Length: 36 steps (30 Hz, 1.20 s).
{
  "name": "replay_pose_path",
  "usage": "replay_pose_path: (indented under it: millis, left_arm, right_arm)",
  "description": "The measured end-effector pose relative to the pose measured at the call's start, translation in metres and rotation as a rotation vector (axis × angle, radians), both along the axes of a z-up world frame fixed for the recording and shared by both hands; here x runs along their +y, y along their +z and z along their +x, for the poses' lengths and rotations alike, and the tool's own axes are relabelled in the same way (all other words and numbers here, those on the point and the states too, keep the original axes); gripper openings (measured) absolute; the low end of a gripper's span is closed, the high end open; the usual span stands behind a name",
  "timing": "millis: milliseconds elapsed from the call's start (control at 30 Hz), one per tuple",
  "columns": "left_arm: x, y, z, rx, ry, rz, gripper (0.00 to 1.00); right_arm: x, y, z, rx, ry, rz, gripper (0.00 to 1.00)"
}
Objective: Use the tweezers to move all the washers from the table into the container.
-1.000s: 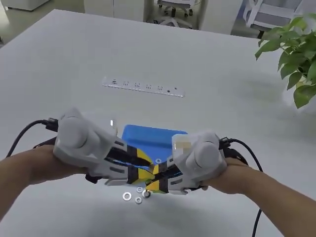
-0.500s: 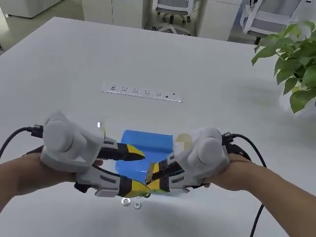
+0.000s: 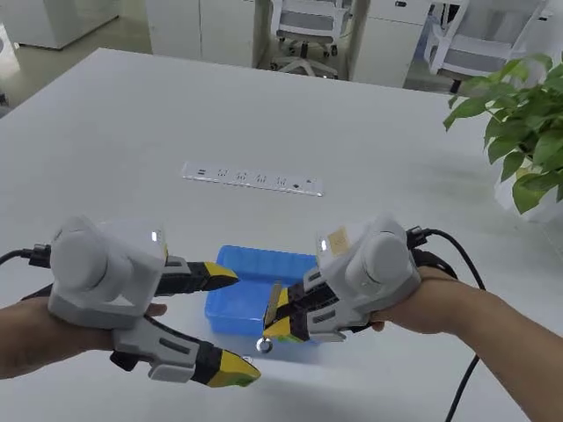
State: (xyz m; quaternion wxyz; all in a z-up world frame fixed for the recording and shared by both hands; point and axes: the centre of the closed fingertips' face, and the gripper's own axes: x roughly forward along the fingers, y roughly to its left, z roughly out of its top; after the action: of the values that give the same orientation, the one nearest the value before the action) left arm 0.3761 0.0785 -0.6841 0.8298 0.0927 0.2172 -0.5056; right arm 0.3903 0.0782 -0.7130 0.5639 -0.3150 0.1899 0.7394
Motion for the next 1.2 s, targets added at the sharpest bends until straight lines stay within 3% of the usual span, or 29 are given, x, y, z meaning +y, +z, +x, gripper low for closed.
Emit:
replay_pose_path:
  millis: [500, 733, 933, 1200]
  left_arm:
    - [0.004, 0.002, 0.002, 0.009, 0.055, -0.020, 0.92]
    - [0.007, 0.004, 0.004, 0.002, 0.077, -0.029, 0.97]
    - [0.009, 0.004, 0.006, 0.005, 0.084, -0.033, 0.99]
    - [0.009, 0.006, 0.011, 0.001, 0.095, -0.040, 0.99]
  right_arm:
    - [-0.002, 0.023, 0.016, -0.009, -0.012, 0.017, 0.08]
    - [-0.003, 0.029, 0.032, -0.031, -0.025, 0.017, 0.08]
    - [-0.003, 0.029, 0.046, -0.050, -0.037, 0.018, 0.08]
    - [0.000, 0.018, 0.062, -0.079, -0.047, 0.017, 0.09]
